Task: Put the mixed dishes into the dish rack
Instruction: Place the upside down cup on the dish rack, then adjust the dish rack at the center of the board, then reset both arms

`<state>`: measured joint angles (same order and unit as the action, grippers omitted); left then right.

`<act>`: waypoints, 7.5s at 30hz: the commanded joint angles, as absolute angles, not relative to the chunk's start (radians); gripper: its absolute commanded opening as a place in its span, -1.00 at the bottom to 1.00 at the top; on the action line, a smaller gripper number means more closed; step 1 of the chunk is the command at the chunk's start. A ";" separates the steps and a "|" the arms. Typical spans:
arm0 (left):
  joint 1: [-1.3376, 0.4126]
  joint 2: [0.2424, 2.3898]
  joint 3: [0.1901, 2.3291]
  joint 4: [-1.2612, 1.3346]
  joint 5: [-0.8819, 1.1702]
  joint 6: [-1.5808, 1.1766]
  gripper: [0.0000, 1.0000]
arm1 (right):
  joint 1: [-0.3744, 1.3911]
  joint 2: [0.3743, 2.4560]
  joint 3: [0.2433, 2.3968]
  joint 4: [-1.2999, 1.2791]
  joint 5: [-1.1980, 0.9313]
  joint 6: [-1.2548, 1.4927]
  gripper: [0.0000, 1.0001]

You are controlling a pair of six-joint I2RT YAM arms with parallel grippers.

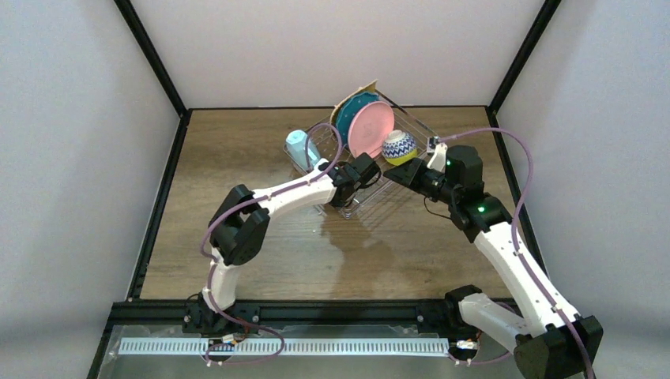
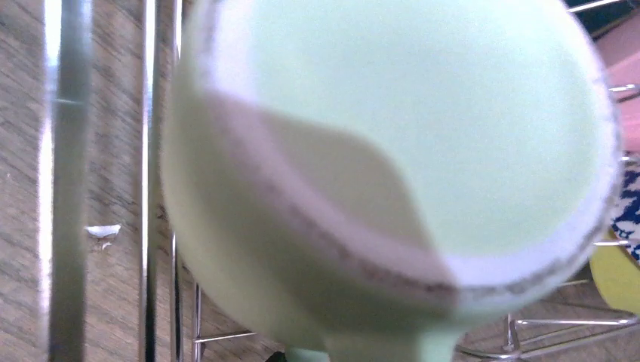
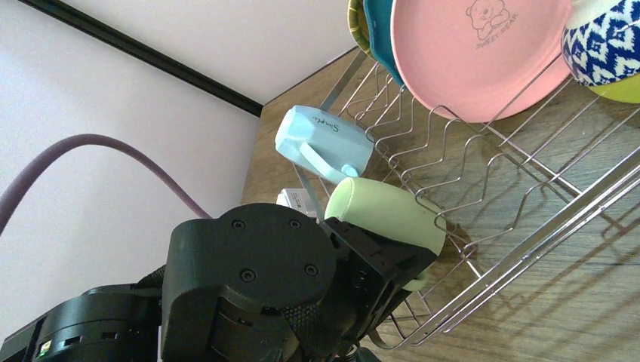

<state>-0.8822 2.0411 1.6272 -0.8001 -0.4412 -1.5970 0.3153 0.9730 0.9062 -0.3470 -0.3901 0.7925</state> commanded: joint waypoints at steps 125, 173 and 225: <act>-0.486 1.448 1.040 -0.407 -0.235 -1.159 0.99 | 0.059 2.214 1.719 -0.457 0.002 0.271 -0.45; -0.456 1.354 1.066 -0.582 -0.394 -1.045 0.99 | 0.234 1.532 1.061 -0.469 0.103 0.529 0.39; -0.221 1.197 0.759 0.175 -0.603 -0.292 0.99 | 0.164 1.289 1.058 -0.170 0.517 0.116 0.99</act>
